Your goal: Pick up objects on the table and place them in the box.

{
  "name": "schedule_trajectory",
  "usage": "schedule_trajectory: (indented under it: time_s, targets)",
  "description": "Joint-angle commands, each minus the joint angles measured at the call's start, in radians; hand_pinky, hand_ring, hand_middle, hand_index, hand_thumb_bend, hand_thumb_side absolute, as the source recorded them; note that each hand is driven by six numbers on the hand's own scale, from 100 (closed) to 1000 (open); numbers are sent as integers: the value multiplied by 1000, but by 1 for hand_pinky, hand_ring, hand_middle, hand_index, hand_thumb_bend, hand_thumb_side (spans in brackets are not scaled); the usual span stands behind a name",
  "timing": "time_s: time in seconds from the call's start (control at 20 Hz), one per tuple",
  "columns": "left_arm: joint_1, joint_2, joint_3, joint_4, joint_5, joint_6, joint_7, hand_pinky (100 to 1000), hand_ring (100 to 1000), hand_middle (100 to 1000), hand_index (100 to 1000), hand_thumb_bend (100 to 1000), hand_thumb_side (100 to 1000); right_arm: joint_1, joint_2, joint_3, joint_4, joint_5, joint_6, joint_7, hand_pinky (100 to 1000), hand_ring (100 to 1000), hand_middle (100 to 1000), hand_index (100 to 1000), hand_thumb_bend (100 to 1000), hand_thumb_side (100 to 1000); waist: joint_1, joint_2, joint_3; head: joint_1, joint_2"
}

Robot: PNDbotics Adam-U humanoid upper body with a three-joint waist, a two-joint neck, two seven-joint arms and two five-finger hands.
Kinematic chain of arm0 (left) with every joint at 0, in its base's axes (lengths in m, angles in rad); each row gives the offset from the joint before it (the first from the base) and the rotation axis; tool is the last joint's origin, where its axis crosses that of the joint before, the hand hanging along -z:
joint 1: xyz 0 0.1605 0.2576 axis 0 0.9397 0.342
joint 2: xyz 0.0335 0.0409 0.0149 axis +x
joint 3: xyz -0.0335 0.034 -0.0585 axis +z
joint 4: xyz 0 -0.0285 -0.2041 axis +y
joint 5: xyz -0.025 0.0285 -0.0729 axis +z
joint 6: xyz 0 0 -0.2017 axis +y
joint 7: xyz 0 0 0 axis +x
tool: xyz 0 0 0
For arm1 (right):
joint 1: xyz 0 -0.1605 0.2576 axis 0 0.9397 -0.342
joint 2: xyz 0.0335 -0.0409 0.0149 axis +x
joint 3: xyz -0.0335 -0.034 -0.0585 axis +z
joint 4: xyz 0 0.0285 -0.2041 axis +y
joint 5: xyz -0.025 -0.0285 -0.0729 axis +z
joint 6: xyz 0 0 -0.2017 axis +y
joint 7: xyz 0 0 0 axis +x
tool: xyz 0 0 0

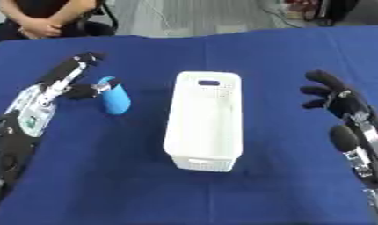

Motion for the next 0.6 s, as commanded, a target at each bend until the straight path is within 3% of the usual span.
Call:
schedule_trajectory:
  time_s: [0.05,0.6]
  targets:
    - [-23,38,-6,7,-24,-10,1,809,793,878,988,1000,834,-5,-10,-2,-11,-2,-2,2,718,844,920,1000,568,1000,-2,-13,-1,8,-12]
    - [-54,34,-22,86,-44,-30,-20,812,793,879,988,1000,862,-7,-10,-2,-11,-1,-3,4,719,844,920,1000,568,1000,-2,-11,-5,12,-10]
